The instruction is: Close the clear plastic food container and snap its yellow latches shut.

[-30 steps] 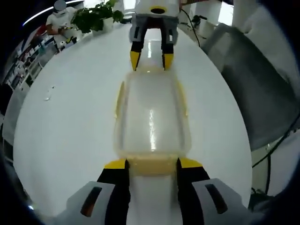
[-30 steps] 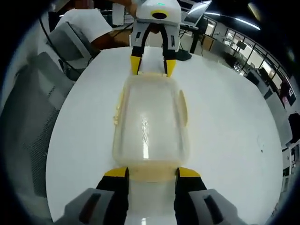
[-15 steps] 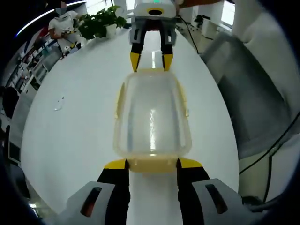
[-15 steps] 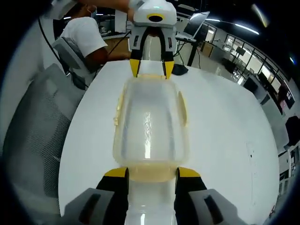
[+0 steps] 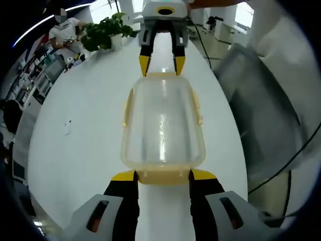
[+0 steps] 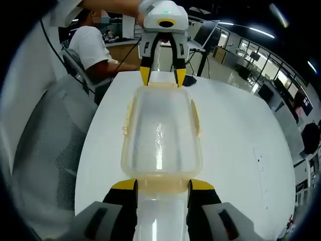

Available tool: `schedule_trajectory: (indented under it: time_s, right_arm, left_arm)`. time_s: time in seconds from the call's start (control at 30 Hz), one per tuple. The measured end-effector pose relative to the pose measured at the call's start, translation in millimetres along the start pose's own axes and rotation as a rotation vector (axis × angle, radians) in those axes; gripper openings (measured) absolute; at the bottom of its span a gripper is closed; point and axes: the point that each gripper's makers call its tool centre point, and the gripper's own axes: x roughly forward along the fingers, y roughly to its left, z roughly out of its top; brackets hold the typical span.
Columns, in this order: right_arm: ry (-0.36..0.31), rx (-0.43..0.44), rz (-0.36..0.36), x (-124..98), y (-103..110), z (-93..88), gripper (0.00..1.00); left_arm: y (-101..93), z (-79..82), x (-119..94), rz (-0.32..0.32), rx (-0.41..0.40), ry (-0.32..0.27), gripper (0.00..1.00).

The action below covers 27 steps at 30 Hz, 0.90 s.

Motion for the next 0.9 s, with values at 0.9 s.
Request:
schedule_trajectory:
  time_s: [0.9]
  right_arm:
    - [0.038,0.011,-0.008,-65.4,7.3,-91.6,0.37]
  left_arm:
    - [-4.6,99.8,56.1,-0.031,0.009,-0.018,0.37]
